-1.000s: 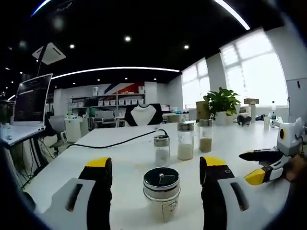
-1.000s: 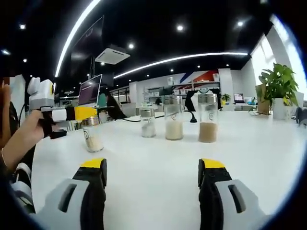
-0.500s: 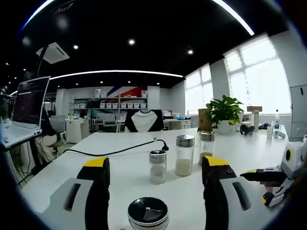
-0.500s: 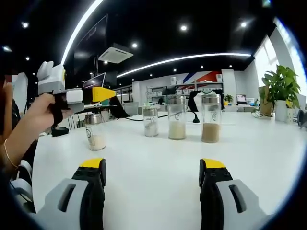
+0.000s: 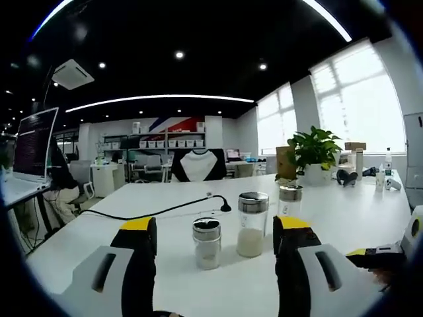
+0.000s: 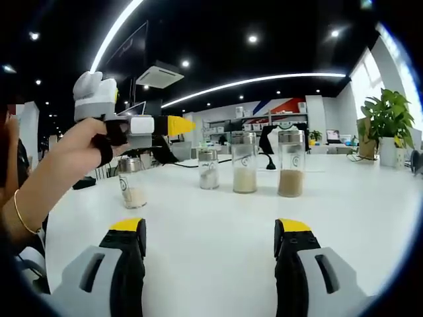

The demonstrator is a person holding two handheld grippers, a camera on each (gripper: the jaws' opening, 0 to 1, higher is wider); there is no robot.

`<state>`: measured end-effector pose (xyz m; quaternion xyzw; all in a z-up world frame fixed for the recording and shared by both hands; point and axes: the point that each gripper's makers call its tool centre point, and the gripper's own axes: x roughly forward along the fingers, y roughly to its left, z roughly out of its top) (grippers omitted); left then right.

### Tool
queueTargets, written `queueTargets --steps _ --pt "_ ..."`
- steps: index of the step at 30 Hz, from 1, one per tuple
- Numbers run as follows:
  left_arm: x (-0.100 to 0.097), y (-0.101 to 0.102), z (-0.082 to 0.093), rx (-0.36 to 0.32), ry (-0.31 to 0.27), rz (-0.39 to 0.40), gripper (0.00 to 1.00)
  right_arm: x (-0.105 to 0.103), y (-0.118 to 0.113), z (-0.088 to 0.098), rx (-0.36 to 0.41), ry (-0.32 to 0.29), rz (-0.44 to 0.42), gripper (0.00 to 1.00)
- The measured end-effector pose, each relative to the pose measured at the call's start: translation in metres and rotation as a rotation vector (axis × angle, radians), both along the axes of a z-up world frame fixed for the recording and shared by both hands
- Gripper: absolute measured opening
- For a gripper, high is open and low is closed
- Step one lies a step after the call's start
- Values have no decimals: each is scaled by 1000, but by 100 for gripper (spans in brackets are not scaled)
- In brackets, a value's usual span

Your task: Rotate the seasoning bottle until the label or dispensing opening points toward the visible target arrow and the bottle remains upright within the marked orientation range

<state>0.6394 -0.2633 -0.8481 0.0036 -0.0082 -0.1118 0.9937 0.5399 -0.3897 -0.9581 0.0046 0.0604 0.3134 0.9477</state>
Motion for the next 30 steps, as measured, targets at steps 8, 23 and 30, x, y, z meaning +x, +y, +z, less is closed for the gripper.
queueTargets --steps 8,23,30 --pt "26 -2 12 10 -19 41 76 1 -2 1 11 0 -10 80" --pt "60 4 -12 67 19 145 72 0 -3 1 6 -3 -9 79" --pt "71 2 -15 38 38 124 72 1 -3 0 0 -9 -10 78"
